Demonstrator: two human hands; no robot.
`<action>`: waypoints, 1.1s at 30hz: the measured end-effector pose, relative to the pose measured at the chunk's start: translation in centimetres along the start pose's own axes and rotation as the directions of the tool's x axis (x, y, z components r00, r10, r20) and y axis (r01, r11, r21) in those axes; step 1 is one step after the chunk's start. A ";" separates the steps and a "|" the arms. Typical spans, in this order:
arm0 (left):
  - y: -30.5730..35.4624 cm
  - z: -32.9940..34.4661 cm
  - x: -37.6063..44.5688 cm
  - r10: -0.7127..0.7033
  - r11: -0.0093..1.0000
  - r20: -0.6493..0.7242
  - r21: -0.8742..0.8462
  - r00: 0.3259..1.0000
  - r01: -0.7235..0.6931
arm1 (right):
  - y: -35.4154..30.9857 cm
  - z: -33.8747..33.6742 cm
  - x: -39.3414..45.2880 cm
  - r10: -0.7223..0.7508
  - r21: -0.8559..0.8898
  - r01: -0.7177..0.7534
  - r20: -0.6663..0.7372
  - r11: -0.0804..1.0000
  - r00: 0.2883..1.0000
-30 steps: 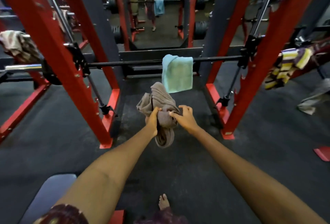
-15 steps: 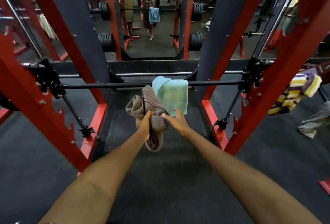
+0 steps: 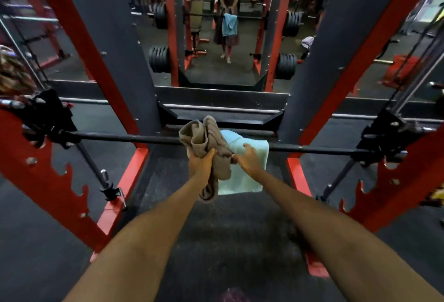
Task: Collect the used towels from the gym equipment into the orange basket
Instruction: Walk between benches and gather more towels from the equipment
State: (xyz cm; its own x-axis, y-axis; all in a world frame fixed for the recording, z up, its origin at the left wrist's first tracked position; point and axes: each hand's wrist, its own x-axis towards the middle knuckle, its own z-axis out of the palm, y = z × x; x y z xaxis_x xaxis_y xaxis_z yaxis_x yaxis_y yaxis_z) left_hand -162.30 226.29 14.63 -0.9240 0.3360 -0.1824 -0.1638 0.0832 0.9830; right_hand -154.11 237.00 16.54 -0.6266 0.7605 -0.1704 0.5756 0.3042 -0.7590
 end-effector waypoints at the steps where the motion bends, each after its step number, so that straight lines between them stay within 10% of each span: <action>1: 0.4 0.9 1.1 0.028 0.999 -0.006 0.035 1.000 -0.027 | -0.1 -0.4 2.0 -0.011 -0.052 0.011 -0.010 0.999 1.000; 15: 1.5 3.9 9.4 -0.099 0.959 0.003 0.268 0.995 0.095 | 1.0 -1.3 14.8 0.295 -0.580 -0.145 0.173 0.802 0.940; 23: 0.5 4.3 10.3 -0.112 0.926 -0.014 0.362 0.994 0.109 | 1.2 -0.4 15.4 0.161 0.014 -0.164 0.111 0.986 0.981; 29: 0.2 3.8 10.4 -0.096 0.942 0.031 0.326 0.995 0.081 | -0.7 0.2 12.9 0.303 0.482 -0.216 -0.109 0.849 0.947; 33: -0.5 3.1 9.9 -0.099 0.959 0.045 0.271 0.994 0.083 | -1.6 0.8 10.6 0.377 0.670 -0.292 0.019 0.683 0.926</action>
State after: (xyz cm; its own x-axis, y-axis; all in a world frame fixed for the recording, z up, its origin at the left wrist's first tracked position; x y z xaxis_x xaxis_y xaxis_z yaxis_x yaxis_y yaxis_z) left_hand -170.30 232.49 12.32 -0.8866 0.3683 -0.2797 -0.1405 0.3615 0.9217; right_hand -162.08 244.09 15.47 -0.3730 0.8083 -0.4556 0.2242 -0.3979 -0.8896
